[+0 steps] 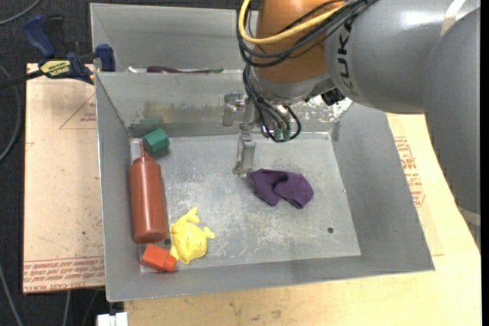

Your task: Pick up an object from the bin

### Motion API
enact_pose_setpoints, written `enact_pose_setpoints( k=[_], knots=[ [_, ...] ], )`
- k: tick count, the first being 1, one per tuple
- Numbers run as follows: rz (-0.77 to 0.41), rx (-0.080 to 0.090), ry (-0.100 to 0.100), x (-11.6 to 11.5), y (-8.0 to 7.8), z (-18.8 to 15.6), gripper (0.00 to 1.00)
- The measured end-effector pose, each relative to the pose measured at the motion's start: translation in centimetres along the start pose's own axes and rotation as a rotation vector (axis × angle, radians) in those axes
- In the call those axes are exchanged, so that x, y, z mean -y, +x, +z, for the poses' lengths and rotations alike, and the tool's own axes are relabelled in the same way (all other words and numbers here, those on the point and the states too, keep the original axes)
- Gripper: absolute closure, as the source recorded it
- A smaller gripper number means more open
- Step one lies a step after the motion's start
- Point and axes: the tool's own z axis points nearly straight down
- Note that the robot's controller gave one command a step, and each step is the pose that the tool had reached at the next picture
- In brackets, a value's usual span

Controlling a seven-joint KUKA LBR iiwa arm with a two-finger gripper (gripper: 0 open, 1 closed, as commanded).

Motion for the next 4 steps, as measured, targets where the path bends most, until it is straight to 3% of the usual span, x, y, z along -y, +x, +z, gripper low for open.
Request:
enact_pose_setpoints(
  k=[1, 2, 3, 4],
  knots=[
    [0.002, 0.007, -0.001, 0.1, -0.1, -0.5, 0.00],
    [-0.122, 0.008, 0.000, -1.8, 2.4, 4.0, 0.00],
    [-0.299, 0.005, 0.000, -4.8, 7.1, 4.9, 0.00],
    [-0.371, 0.008, 0.000, -6.3, 8.3, 6.2, 0.00]
  ],
)
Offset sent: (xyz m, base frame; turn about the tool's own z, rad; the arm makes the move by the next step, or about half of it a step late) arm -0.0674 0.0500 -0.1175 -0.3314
